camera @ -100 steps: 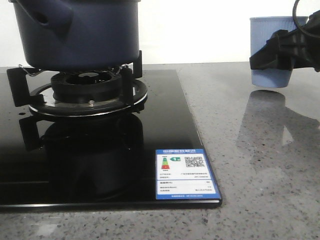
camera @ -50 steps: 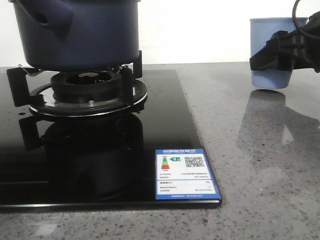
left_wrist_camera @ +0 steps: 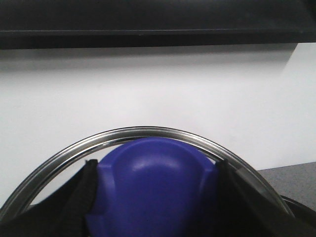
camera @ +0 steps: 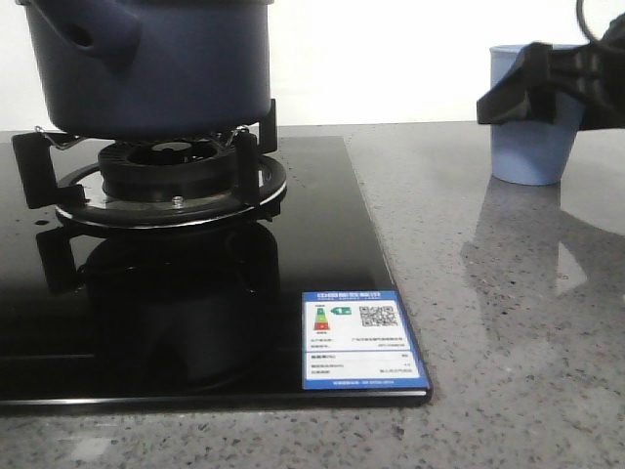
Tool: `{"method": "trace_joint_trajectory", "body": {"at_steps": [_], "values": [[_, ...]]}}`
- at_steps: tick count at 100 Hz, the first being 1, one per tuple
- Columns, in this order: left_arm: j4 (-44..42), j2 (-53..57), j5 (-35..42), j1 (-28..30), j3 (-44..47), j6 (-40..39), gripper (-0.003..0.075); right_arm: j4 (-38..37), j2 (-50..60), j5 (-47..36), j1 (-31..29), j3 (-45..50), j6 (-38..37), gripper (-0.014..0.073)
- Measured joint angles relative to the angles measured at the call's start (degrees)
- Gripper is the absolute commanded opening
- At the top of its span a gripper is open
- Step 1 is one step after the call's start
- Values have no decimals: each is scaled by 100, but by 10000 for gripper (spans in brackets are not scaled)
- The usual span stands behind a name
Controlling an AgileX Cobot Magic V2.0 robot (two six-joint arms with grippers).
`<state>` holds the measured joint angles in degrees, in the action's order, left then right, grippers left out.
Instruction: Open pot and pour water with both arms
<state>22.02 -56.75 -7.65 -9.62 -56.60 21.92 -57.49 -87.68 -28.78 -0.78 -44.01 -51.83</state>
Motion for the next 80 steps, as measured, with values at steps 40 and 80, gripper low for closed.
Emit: {"method": "trace_joint_trajectory", "body": {"at_steps": [40,80], "values": [[201,0,-35,-397,0,0,335,-304,1349,606,0,1050,-359,664],[167,-770,273,-1459,0,0,335,-325,2895,630,0,2001,-707,664]]}}
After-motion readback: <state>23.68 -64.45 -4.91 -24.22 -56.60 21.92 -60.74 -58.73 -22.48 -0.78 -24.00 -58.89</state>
